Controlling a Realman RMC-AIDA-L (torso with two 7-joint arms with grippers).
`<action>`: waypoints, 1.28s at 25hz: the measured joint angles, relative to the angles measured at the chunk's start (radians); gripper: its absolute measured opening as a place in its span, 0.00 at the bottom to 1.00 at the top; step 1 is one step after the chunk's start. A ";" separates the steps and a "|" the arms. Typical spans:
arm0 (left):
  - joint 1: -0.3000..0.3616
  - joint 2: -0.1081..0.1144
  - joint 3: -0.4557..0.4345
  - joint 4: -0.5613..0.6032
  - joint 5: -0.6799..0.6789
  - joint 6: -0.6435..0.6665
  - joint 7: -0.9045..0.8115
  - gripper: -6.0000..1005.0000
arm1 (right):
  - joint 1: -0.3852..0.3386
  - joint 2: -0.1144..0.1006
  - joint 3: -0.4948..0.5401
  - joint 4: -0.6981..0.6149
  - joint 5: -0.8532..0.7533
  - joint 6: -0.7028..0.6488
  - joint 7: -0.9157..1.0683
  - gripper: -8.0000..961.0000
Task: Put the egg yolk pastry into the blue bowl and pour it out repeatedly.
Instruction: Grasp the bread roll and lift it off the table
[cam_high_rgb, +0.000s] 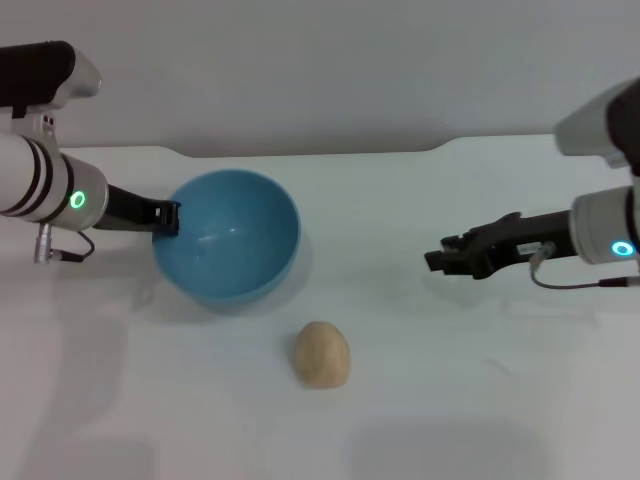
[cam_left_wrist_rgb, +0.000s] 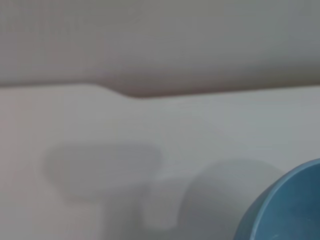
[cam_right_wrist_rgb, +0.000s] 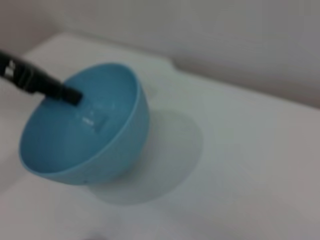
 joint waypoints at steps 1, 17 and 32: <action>0.004 0.000 -0.001 -0.008 0.002 -0.014 -0.006 0.02 | 0.010 0.001 -0.027 -0.007 -0.006 -0.004 0.017 0.44; 0.045 -0.013 0.002 -0.134 0.122 -0.124 -0.131 0.02 | 0.081 0.016 -0.381 -0.015 0.113 -0.008 0.120 0.47; 0.039 -0.013 0.001 -0.163 0.127 -0.114 -0.144 0.02 | 0.090 0.021 -0.716 0.038 0.338 0.147 0.121 0.48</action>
